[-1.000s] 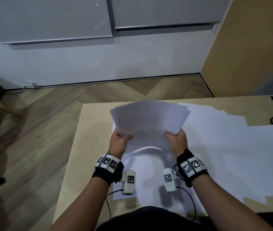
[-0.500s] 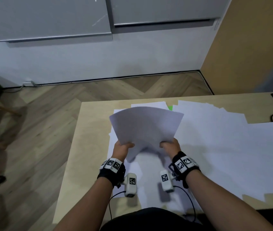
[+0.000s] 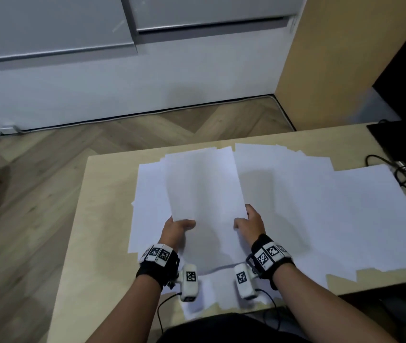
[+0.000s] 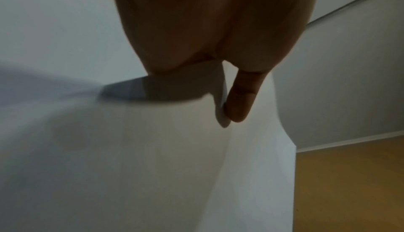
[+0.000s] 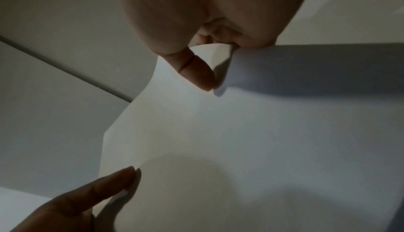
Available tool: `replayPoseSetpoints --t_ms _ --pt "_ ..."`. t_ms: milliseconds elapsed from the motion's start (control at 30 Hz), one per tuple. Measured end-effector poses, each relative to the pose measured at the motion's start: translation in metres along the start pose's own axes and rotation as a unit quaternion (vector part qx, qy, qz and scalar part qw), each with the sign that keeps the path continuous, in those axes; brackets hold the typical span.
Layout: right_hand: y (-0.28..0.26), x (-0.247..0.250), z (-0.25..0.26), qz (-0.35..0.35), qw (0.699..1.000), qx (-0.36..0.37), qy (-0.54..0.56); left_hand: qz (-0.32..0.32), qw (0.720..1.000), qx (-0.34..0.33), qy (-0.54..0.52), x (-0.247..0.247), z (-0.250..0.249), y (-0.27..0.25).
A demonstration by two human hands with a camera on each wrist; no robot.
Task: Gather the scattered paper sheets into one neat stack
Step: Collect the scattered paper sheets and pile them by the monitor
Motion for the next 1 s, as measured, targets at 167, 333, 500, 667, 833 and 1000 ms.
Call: replayPoseSetpoints --t_ms 167,333,500,667,833,1000 --pt "0.015 0.072 -0.012 -0.041 0.998 0.017 0.047 0.018 0.999 -0.012 0.040 -0.070 -0.003 -0.011" --pt "0.043 0.162 -0.032 -0.101 0.994 0.033 0.023 0.073 0.991 -0.021 0.114 -0.167 0.008 -0.005" --pt "0.074 0.252 -0.073 -0.114 0.991 -0.011 -0.067 0.082 0.963 -0.028 0.256 -0.258 0.025 0.008" --pt "0.097 0.360 -0.104 -0.174 0.975 -0.044 -0.131 0.123 0.922 0.000 0.367 -0.362 0.066 0.026" --pt "0.113 0.452 -0.134 -0.218 0.948 -0.106 -0.204 0.146 0.883 0.000 0.447 -0.453 0.091 0.016" --pt "0.124 0.491 -0.156 -0.214 0.924 -0.134 -0.286 0.117 0.825 -0.066 0.549 -0.502 0.099 0.010"
Point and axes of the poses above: each hand's wrist, its own y-axis towards the middle knuckle, its own x-axis out of the back of the hand, z = x × y, the point moved 6 cm from there along y, towards the middle knuckle, and after that the axes turned 8 degrees about x, right-handed, at the moved point
